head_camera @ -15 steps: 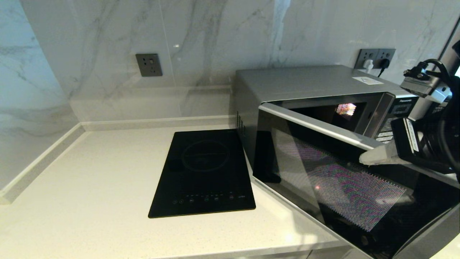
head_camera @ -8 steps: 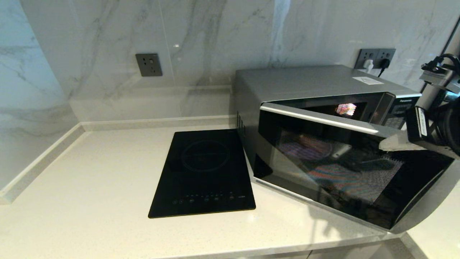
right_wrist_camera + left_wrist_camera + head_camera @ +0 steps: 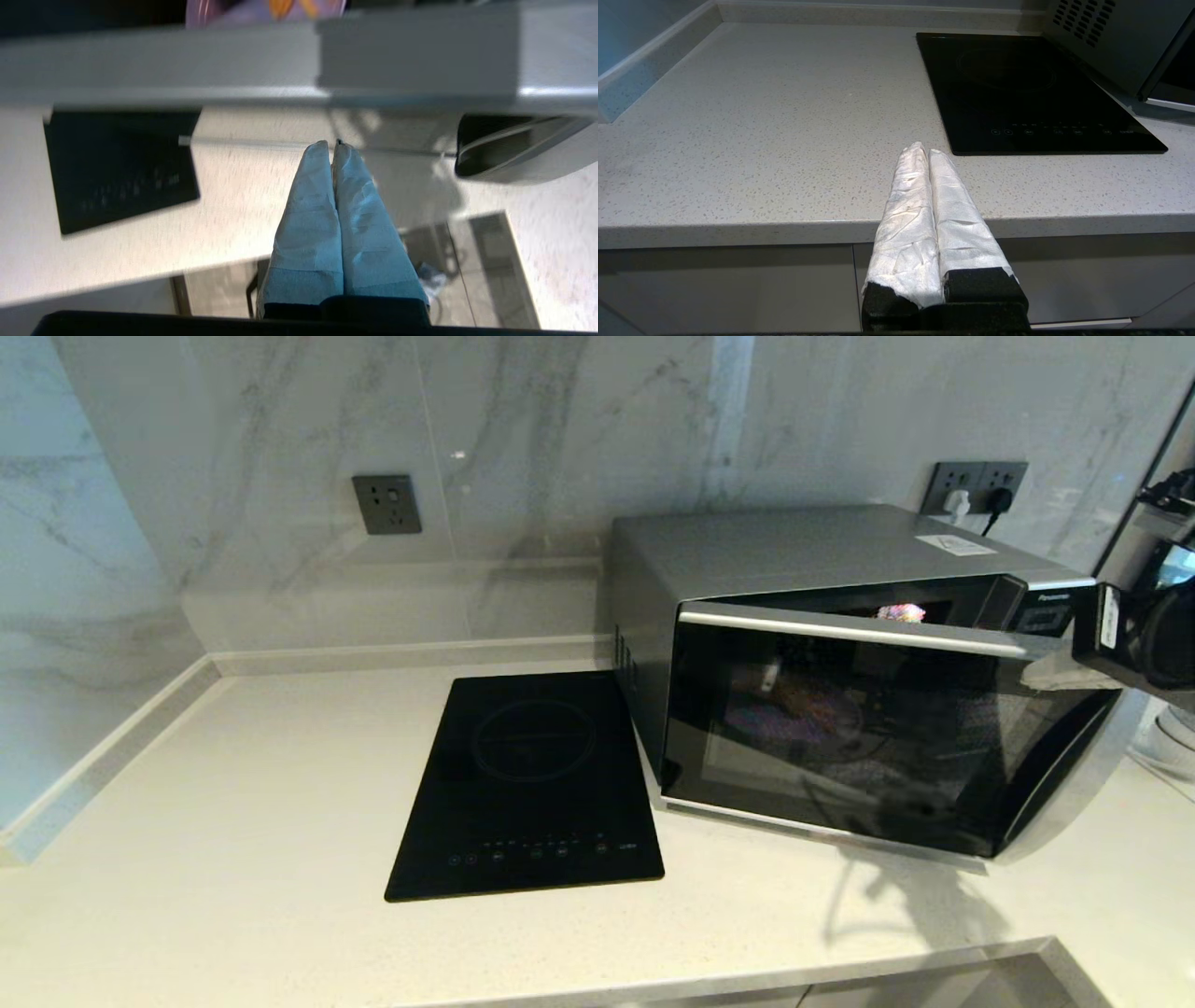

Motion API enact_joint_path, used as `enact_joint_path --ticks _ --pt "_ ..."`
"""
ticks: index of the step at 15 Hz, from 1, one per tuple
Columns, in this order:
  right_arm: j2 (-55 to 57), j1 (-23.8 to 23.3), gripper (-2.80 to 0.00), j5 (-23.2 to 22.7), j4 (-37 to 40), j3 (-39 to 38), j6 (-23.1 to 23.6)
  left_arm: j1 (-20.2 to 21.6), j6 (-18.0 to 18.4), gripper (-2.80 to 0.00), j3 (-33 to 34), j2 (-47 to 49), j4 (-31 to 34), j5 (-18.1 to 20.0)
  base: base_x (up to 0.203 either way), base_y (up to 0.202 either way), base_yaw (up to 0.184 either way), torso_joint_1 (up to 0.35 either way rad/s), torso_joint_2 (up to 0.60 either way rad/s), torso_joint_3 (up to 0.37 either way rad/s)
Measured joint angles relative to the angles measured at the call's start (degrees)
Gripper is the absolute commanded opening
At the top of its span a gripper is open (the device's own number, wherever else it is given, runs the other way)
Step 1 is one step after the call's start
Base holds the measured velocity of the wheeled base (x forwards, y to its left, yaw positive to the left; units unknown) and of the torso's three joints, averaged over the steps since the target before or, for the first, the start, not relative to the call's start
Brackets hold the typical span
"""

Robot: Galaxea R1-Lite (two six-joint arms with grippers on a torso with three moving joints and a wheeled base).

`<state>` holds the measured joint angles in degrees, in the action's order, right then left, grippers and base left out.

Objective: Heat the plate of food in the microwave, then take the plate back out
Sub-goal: Close the microwave oven

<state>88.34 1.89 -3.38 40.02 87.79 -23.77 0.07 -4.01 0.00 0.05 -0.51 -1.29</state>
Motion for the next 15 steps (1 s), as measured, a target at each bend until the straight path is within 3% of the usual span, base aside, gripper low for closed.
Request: enact_joint_path --ticks 8,15 --pt "6.34 -3.92 -2.80 -0.10 -18.54 -1.91 -7.36 0.00 0.00 -2.80 0.00 0.00 0.00 -0.02 0.000 0.000 0.000 0.000 0.00 0.000" --pt "8.62 -4.03 -2.80 2.80 -33.50 -7.36 -8.20 0.00 0.00 -2.80 0.00 0.00 0.00 0.00 0.000 0.000 0.000 0.000 0.00 0.000"
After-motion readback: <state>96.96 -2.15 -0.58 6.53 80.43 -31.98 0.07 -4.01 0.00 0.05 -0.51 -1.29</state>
